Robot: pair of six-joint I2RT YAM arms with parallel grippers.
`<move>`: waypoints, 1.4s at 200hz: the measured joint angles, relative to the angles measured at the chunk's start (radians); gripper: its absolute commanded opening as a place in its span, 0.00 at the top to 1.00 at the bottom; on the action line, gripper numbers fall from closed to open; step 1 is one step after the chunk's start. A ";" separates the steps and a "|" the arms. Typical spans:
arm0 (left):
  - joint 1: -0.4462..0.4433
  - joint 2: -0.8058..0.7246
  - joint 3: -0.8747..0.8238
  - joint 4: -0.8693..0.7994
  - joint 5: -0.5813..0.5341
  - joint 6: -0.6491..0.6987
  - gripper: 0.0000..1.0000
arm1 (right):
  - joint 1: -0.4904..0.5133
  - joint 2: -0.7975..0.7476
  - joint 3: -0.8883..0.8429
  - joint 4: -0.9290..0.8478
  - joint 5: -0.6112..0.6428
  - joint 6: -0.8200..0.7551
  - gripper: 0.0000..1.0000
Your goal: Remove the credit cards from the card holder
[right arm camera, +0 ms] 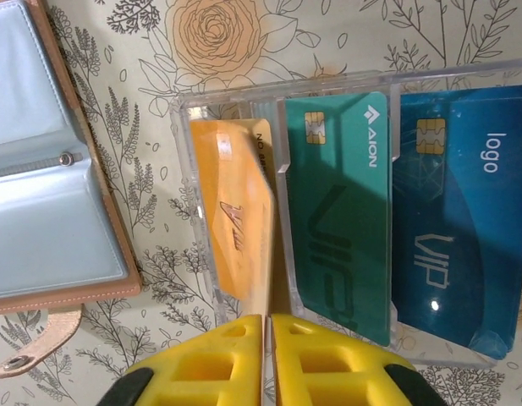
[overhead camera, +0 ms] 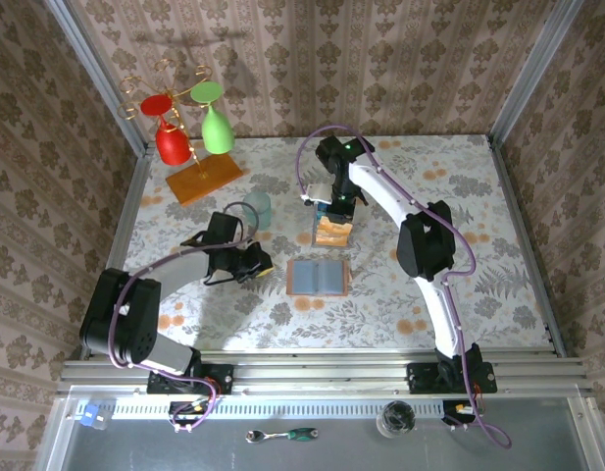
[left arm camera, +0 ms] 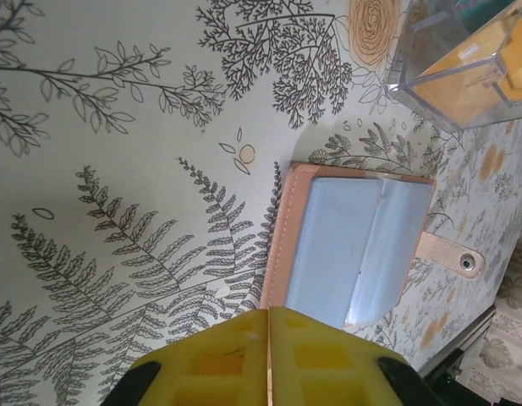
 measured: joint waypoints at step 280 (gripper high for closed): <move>0.415 -0.329 -0.044 -0.150 -0.581 0.430 0.00 | -0.204 -0.749 -1.307 1.176 0.312 0.643 0.00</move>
